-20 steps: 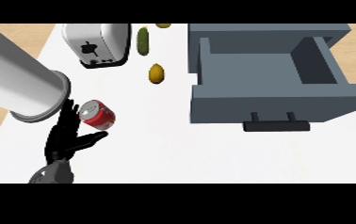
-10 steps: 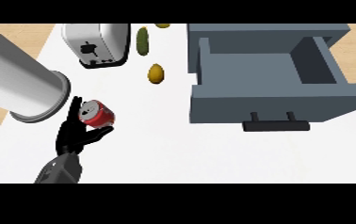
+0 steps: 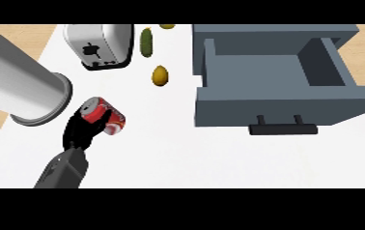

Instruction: Pick up the can, place it into the drawer and close the drawer

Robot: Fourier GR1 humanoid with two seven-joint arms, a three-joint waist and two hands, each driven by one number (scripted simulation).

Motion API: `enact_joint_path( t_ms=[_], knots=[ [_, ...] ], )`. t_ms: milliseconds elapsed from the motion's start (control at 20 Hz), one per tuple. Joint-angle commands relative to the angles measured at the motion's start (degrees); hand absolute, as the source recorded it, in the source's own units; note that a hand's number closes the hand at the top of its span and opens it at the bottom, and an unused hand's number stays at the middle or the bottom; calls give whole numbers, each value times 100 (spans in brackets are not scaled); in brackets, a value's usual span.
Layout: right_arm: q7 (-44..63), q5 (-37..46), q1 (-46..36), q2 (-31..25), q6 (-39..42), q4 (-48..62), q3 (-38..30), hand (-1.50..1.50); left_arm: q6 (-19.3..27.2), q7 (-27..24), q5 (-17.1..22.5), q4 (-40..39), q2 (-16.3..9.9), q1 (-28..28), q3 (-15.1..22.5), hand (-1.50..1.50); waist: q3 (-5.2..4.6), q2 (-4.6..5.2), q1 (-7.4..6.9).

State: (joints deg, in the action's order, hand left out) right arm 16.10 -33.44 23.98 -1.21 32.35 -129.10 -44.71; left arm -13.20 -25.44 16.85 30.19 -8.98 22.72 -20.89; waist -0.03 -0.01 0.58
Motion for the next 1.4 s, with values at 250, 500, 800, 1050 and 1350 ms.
enact_joint_path(
  t_ms=[250, 500, 800, 1050, 1350],
  knots=[
    [-274, -63, 81, -5, 165, 234, -192, -150, -148, -99, 116, 611, 254, 215, 262, 150, 3, -8, -11],
    [-214, 135, 94, 113, -20, 41, 32, -150, 153, -268, 2, 1025, 621, -186, 576, 150, 1, 0, -14],
    [-762, 149, 622, 117, -219, 56, 521, -150, 1089, 822, 242, 2702, 890, -302, 1399, 150, 7, -18, -2],
    [-29, 88, -39, -131, -444, 79, 261, -150, 1369, 1520, 68, 3866, 895, -222, 1586, 150, 5, -13, -66],
    [-99, -139, 523, 116, -465, -480, 331, -150, 2290, 2459, -171, 4776, 895, 54, 2011, 150, 5, -20, -6]
  ],
)
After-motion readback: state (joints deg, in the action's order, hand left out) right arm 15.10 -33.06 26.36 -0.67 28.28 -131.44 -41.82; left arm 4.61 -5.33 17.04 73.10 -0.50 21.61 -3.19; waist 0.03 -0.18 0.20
